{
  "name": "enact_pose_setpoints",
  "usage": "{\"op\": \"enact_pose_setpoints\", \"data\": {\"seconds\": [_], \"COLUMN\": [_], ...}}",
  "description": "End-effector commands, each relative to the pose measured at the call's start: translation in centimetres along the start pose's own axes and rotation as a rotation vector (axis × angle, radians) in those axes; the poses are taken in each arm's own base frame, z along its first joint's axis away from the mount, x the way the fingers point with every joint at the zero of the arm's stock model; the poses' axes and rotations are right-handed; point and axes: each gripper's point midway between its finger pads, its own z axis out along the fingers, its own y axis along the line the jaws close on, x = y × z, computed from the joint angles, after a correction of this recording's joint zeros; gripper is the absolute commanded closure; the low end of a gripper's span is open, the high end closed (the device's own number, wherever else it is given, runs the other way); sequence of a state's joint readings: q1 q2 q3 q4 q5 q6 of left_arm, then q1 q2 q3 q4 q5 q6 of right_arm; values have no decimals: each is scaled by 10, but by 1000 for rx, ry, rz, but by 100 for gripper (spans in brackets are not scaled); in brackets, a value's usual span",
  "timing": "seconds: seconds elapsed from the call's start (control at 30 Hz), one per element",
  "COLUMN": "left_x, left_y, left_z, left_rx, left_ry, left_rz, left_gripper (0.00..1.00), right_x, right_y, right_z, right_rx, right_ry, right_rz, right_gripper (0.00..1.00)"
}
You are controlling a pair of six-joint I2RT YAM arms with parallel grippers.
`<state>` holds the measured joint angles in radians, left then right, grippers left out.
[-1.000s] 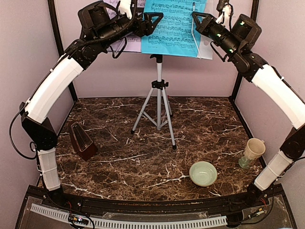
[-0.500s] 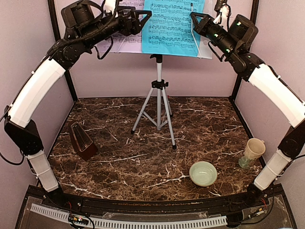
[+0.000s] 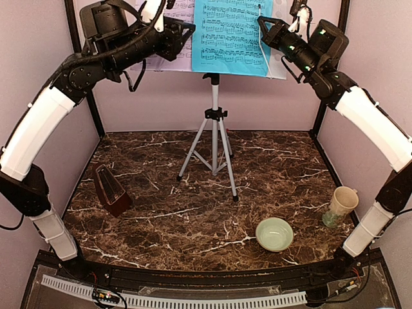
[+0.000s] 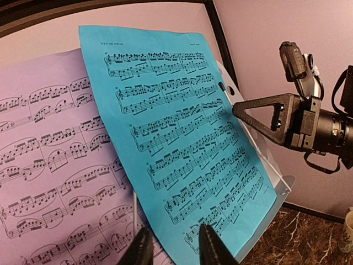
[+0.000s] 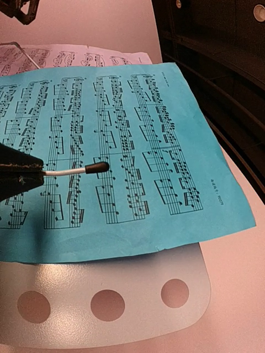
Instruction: Set up the instrument practice props
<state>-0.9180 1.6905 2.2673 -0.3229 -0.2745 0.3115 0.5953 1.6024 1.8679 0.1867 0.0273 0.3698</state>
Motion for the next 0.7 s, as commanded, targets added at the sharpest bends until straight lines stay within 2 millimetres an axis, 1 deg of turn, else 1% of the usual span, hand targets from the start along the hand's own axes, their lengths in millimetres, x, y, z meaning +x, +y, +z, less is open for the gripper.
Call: {"op": "enact_pose_setpoints", "data": {"seconds": [0.0,0.1,0.13,0.17,0.2,0.3,0.43,0.53,0.6,0.67], "left_x": [18,22,24,26,29,31,22,19,22,24], "left_y": [14,0,-4,-8,-8,1,10,16,17,23], "left_z": [-6,-6,-5,-4,-2,2,5,11,17,20], "left_rx": [-139,-103,-94,-88,-95,-169,-226,-269,-289,-319], "left_ry": [114,130,136,142,148,158,139,138,148,155], "left_rz": [123,136,140,144,150,168,167,189,205,208], "left_gripper": [78,94,98,100,100,100,100,100,100,100], "right_x": [-2,-2,-2,-1,-1,-1,-1,-2,-3,-3], "right_y": [-6,-7,-7,-7,-7,-7,-7,-7,-7,-7], "right_z": [1,1,0,1,1,1,1,0,0,-1], "right_rx": [32,34,33,33,32,32,33,35,34,35], "right_ry": [-10,-11,-13,-13,-13,-13,-15,-16,-19,-18], "right_rz": [-31,-32,-30,-30,-29,-27,-27,-25,-24,-24], "right_gripper": [100,100,100,100,100,100,100,100,100,100]}}
